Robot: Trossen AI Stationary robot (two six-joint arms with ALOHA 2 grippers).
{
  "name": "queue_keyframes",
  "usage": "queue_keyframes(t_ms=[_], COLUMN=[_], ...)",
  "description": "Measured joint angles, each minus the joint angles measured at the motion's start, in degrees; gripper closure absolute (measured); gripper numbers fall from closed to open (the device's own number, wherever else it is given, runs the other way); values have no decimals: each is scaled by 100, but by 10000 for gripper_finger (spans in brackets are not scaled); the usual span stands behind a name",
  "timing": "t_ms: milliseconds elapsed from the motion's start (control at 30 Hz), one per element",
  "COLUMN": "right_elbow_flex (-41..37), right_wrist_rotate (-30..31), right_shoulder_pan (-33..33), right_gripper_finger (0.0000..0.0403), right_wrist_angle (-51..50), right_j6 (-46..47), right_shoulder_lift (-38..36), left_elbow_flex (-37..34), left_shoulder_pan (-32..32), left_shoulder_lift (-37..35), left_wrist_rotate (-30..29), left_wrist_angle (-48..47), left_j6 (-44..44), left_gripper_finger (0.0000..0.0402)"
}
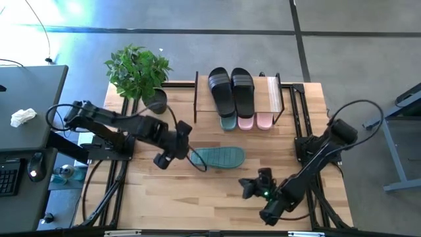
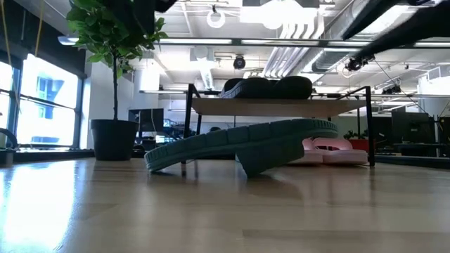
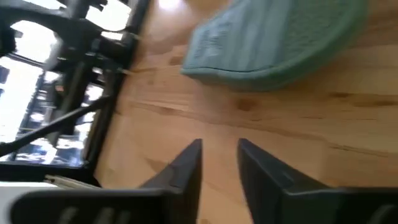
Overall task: Pick and place slides into the shelf
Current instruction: Put the green slides under the shelf
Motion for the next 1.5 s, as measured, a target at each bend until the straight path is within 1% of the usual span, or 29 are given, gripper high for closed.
queue_keyframes(t_ms=[100,200,267,300,367,467,533,667,767,900,933,1133,1200,1400,1500], right_elbow_flex=[0,-18,-296,-543,-1202,-2383,-3074,-4010,-4404,-4695,-4720,-4782,-4780,-4780,-4780], right_wrist_rotate=[-533,-900,-1043,-1043,-894,-306,-109,-100,-411,-757,-807,-1649,-1803,-1952,-2136], right_shoulder_pan=[21,-42,-118,-143,-175,-180,-178,-307,-604,-1012,-1110,-1662,-1822,-2299,-2486], right_gripper_finger=[271,232,216,211,208,209,211,214,215,215,215,215,215,216,232], right_wrist_angle=[-811,-1395,-1293,-1043,-214,1647,2683,4223,4921,5896,6011,6383,6551,6545,6575], right_j6=[396,448,521,553,580,565,420,17,-370,-1196,-1346,-2129,-2325,-2623,-2714], right_shoulder_lift=[-289,-482,-689,-807,-1062,-1402,-1526,-1637,-1628,-1615,-1615,-1615,-1615,-1615,-1615], left_elbow_flex=[-402,-815,-1058,-1155,-1307,-1476,-1501,-1507,-1507,-1507,-1507,-1507,-1507,-1507,-1508], left_shoulder_pan=[-173,-325,-386,-403,-403,-392,-392,-392,-392,-392,-392,-392,-392,-392,-392], left_shoulder_lift=[-2,-2,-2,-2,-2,-2,-2,-2,-2,-2,-2,-2,-2,-2,-2], left_wrist_rotate=[-672,-1394,-1747,-1876,-1971,-1973,-2048,-2196,-2306,-2452,-2481,-2572,-2573,-2574,-2574], left_wrist_angle=[422,873,1195,1277,1390,1489,1489,1545,1678,1787,1782,1790,1795,1795,1793], left_j6=[-179,-338,-461,-533,-671,-841,-913,-960,-963,-971,-973,-984,-1031,-1111,-1131], left_gripper_finger=[287,287,287,287,287,287,287,287,287,287,287,287,287,287,287])
